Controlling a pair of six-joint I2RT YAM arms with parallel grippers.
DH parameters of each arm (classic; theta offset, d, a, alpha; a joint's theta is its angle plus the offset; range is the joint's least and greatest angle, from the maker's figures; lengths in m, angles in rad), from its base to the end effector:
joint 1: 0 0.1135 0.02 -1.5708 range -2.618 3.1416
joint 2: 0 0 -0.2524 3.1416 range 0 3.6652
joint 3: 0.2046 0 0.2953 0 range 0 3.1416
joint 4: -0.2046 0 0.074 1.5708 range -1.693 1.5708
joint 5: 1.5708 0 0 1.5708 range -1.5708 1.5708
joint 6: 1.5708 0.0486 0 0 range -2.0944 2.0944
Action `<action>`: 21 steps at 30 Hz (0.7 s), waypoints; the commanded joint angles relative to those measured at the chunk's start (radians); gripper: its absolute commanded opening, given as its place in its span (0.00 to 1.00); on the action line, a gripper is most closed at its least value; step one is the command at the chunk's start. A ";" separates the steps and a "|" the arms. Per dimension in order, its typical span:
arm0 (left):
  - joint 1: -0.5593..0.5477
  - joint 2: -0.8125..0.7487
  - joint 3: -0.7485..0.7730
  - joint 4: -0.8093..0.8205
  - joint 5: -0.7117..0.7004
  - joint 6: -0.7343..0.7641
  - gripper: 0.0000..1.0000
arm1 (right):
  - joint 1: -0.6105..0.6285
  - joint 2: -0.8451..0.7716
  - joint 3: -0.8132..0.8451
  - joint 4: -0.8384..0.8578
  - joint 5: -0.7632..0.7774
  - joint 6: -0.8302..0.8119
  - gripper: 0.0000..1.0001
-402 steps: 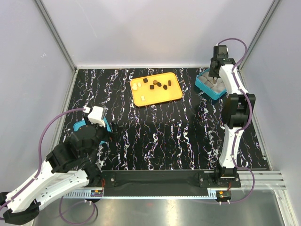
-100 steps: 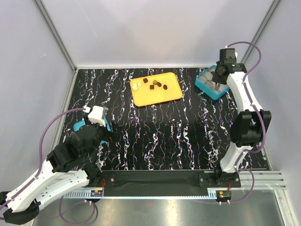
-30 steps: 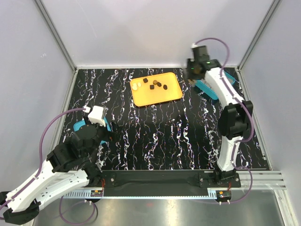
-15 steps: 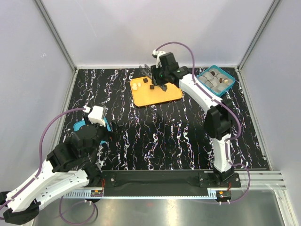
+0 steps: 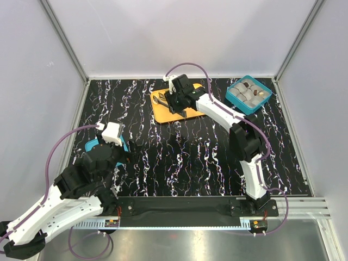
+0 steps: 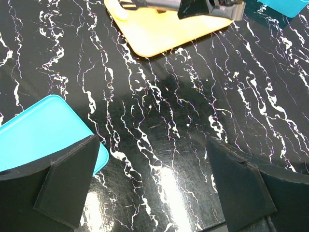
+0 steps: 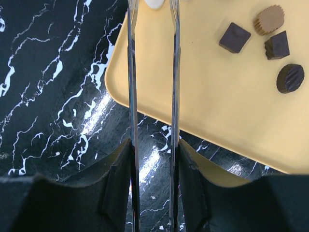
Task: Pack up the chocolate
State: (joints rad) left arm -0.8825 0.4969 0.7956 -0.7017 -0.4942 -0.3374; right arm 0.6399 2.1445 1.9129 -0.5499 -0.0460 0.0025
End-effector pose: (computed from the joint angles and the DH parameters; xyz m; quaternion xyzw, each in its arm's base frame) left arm 0.1221 -0.1122 0.3304 0.0879 0.8154 -0.1389 0.5550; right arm 0.4312 0.3237 0.2312 -0.2976 0.8736 0.1415 0.3580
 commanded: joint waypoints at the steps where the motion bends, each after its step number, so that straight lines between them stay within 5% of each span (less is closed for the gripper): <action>1: -0.003 -0.014 0.001 0.044 -0.014 0.006 0.99 | 0.010 -0.003 -0.011 0.047 0.008 -0.027 0.47; 21: -0.003 -0.012 0.001 0.042 -0.015 0.006 0.99 | 0.018 0.097 0.037 0.038 0.000 -0.027 0.44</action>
State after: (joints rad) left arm -0.8825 0.4969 0.7956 -0.7017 -0.4942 -0.3374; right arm 0.6437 2.2314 1.8980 -0.5430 -0.0456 -0.0116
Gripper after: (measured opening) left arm 0.991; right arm 0.451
